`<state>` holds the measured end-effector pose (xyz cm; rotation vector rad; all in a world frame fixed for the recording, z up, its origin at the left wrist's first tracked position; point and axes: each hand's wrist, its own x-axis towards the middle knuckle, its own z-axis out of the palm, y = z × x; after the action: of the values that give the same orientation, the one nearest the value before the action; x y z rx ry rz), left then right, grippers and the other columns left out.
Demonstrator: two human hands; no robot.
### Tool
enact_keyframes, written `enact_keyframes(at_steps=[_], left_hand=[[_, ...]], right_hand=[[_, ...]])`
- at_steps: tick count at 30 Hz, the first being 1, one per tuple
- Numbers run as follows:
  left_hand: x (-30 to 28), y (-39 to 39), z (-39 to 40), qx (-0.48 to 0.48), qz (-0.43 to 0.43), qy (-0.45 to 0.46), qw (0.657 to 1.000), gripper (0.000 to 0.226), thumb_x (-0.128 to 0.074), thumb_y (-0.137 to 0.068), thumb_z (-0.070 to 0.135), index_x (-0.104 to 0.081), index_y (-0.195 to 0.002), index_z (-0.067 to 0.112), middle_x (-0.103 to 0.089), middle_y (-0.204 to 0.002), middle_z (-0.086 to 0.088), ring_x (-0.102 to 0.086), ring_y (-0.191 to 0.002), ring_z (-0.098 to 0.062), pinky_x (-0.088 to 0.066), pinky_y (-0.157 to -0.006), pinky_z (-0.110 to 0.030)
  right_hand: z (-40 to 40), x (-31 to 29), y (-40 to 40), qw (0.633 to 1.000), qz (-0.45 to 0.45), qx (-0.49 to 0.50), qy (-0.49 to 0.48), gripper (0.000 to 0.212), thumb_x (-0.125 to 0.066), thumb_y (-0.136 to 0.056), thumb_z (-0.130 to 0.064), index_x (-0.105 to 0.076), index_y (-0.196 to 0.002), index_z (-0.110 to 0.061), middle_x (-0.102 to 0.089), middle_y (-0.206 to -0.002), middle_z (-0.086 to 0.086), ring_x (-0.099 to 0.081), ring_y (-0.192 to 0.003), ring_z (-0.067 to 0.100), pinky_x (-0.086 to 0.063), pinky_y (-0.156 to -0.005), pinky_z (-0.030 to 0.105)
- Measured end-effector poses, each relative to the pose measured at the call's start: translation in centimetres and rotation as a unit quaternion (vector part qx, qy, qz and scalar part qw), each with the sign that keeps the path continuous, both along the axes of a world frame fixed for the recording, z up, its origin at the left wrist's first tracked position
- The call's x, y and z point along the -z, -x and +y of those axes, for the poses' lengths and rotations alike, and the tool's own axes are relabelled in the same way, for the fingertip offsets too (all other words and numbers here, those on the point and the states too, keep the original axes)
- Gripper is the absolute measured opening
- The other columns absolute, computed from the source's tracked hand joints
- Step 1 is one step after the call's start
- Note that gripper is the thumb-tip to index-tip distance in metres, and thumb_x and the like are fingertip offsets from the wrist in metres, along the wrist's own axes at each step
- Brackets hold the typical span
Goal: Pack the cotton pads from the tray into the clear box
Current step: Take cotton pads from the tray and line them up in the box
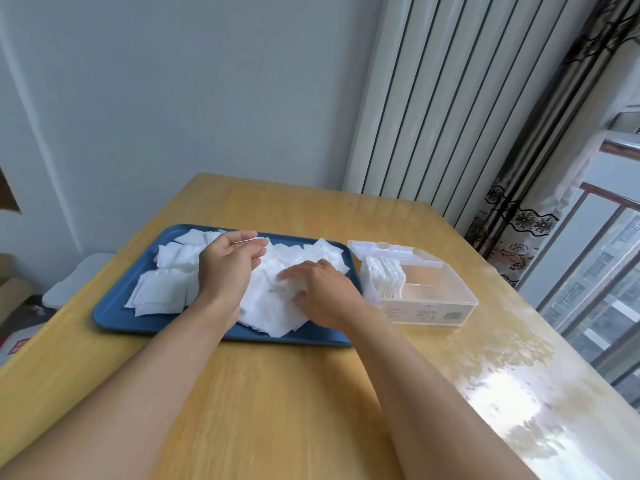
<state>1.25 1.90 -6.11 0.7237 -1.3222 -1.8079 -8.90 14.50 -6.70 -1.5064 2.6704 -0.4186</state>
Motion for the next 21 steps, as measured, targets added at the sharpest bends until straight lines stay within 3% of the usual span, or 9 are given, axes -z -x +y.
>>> enact_keyframes(at_steps=[3, 7, 8, 10, 12, 14, 16, 19, 21], left_hand=[[0.0, 0.1, 0.0, 0.008, -0.003, -0.006, 1.000, 0.012, -0.069, -0.090, 0.007, -0.070, -0.097, 0.017, -0.077, -0.103, -0.008, -0.073, -0.103, -0.020, -0.055, -0.097, -0.032], [-0.1, -0.1, 0.0, 0.041, -0.002, 0.018, 0.999, 0.016, -0.069, -0.091, 0.007, -0.072, -0.102, 0.019, -0.077, -0.107, -0.002, -0.071, -0.109, -0.016, -0.053, -0.102, -0.034], [-0.2, -0.1, 0.1, 0.051, -0.003, 0.034, 0.998, 0.017, -0.069, -0.091, 0.009, -0.072, -0.104, 0.020, -0.077, -0.108, -0.001, -0.070, -0.110, -0.014, -0.053, -0.102, -0.034], [-0.6, -0.1, 0.5, 0.091, -0.006, 0.062, 0.994, 0.015, -0.072, -0.092, 0.017, -0.073, -0.106, 0.021, -0.077, -0.109, 0.000, -0.070, -0.109, -0.017, -0.054, -0.101, -0.036], [-0.8, -0.1, 1.1, 0.144, -0.027, 0.085, 0.986, 0.019, -0.077, -0.086, 0.029, -0.075, -0.104, 0.022, -0.078, -0.102, -0.001, -0.072, -0.102, -0.020, -0.055, -0.096, -0.038], [-0.6, -0.1, 1.7, 0.165, -0.069, 0.121, 0.976, 0.020, -0.082, -0.081, 0.034, -0.077, -0.097, 0.023, -0.077, -0.095, -0.007, -0.070, -0.089, -0.016, -0.053, -0.084, -0.034], [-0.2, -0.1, 2.0, 0.146, -0.102, 0.165, 0.970, 0.008, -0.081, -0.086, 0.023, -0.077, -0.092, 0.021, -0.076, -0.093, -0.012, -0.065, -0.080, -0.013, -0.050, -0.074, -0.029], [0.3, 0.1, 1.6, 0.113, -0.099, 0.151, 0.977, 0.002, -0.076, -0.091, 0.016, -0.075, -0.089, 0.016, -0.072, -0.078, -0.001, -0.061, -0.074, -0.016, -0.052, -0.073, -0.032], [0.5, 0.2, 1.3, 0.093, -0.089, 0.129, 0.983, 0.002, -0.073, -0.093, 0.016, -0.072, -0.091, 0.015, -0.071, -0.076, 0.003, -0.061, -0.073, -0.020, -0.054, -0.077, -0.038]], right_hand=[[-0.1, 0.5, 0.0, 0.999, 0.020, 0.019, 0.029, 0.032, -0.047, -0.101, -0.021, -0.061, -0.129, -0.026, -0.063, -0.123, -0.002, -0.050, -0.110, 0.023, -0.046, -0.079, 0.039], [0.8, -0.6, 0.1, 0.970, -0.095, 0.076, 0.208, 0.005, -0.053, -0.101, -0.021, -0.055, -0.099, -0.024, -0.056, -0.083, -0.005, -0.052, -0.076, 0.016, -0.041, -0.064, 0.034], [1.2, -1.1, 0.0, 0.955, -0.136, 0.081, 0.251, 0.013, -0.057, -0.100, -0.020, -0.051, -0.091, -0.027, -0.056, -0.077, -0.006, -0.053, -0.070, 0.013, -0.039, -0.063, 0.032], [2.1, -2.1, -0.2, 0.922, -0.259, 0.067, 0.280, 0.015, -0.063, -0.097, -0.021, -0.051, -0.095, -0.028, -0.065, -0.076, -0.006, -0.058, -0.063, 0.007, -0.042, -0.065, 0.027], [2.8, -2.4, -0.3, 0.900, -0.334, 0.050, 0.274, 0.014, -0.065, -0.097, -0.021, -0.056, -0.106, -0.015, -0.070, -0.080, 0.002, -0.060, -0.063, 0.010, -0.046, -0.065, 0.030], [3.2, -2.3, -0.2, 0.898, -0.353, 0.040, 0.260, 0.015, -0.063, -0.099, -0.020, -0.063, -0.105, -0.006, -0.068, -0.081, 0.006, -0.064, -0.068, 0.012, -0.048, -0.063, 0.029], [3.3, -1.8, 0.0, 0.891, -0.375, 0.046, 0.251, 0.019, -0.059, -0.101, -0.020, -0.068, -0.103, -0.004, -0.068, -0.086, 0.005, -0.066, -0.071, 0.013, -0.049, -0.063, 0.028], [3.3, -1.5, 0.1, 0.874, -0.404, 0.079, 0.259, 0.019, -0.050, -0.101, -0.010, -0.066, -0.095, -0.004, -0.066, -0.086, 0.003, -0.067, -0.071, 0.018, -0.051, -0.062, 0.027], [3.3, -1.3, 0.4, 0.873, -0.389, 0.104, 0.276, 0.022, -0.042, -0.097, -0.003, -0.062, -0.095, 0.005, -0.064, -0.085, 0.009, -0.071, -0.071, 0.021, -0.055, -0.065, 0.031]])
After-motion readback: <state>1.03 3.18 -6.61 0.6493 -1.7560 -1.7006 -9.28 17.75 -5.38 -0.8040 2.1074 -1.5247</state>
